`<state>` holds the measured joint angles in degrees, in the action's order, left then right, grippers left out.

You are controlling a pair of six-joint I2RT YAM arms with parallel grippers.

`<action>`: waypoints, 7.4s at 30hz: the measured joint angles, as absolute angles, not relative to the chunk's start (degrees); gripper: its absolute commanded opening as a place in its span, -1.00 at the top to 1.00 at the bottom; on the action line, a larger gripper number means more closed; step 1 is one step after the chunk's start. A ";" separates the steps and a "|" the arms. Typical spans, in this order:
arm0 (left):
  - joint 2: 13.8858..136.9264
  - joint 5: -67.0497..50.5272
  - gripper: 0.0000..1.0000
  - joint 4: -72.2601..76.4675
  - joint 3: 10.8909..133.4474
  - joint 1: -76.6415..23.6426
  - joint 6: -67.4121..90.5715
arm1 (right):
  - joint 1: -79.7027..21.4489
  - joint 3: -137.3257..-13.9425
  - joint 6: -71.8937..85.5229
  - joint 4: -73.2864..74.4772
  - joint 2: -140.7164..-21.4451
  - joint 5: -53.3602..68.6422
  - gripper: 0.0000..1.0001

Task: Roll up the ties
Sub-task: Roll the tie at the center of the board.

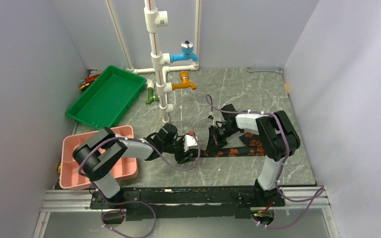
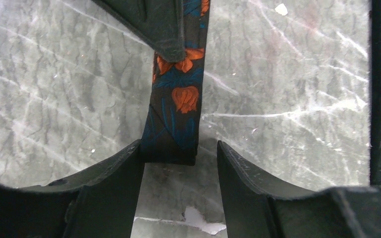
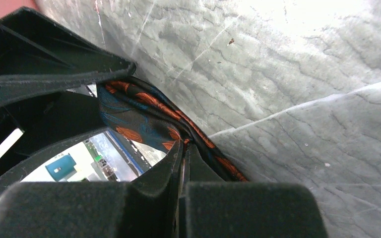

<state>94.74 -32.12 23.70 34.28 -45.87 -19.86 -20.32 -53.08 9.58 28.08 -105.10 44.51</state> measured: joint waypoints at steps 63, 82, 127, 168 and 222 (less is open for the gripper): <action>102.96 -25.82 0.30 20.60 46.06 -52.75 -18.94 | -16.21 -53.12 9.26 34.26 -95.35 48.66 0.17; 103.66 -26.15 -0.12 18.68 47.53 -52.75 -18.20 | -18.15 -52.77 8.05 32.01 -102.65 49.58 1.00; 102.10 -25.12 0.97 31.20 39.59 -51.86 -14.39 | -18.76 -59.09 -0.67 38.70 -104.20 39.81 0.36; 101.71 -22.11 1.00 23.29 43.07 -53.30 -17.08 | 22.81 -72.60 -37.91 55.11 -93.65 2.35 -0.24; 101.25 -23.40 -0.15 24.86 41.41 -52.10 -14.68 | -17.82 -52.88 5.32 29.52 -106.67 48.73 1.00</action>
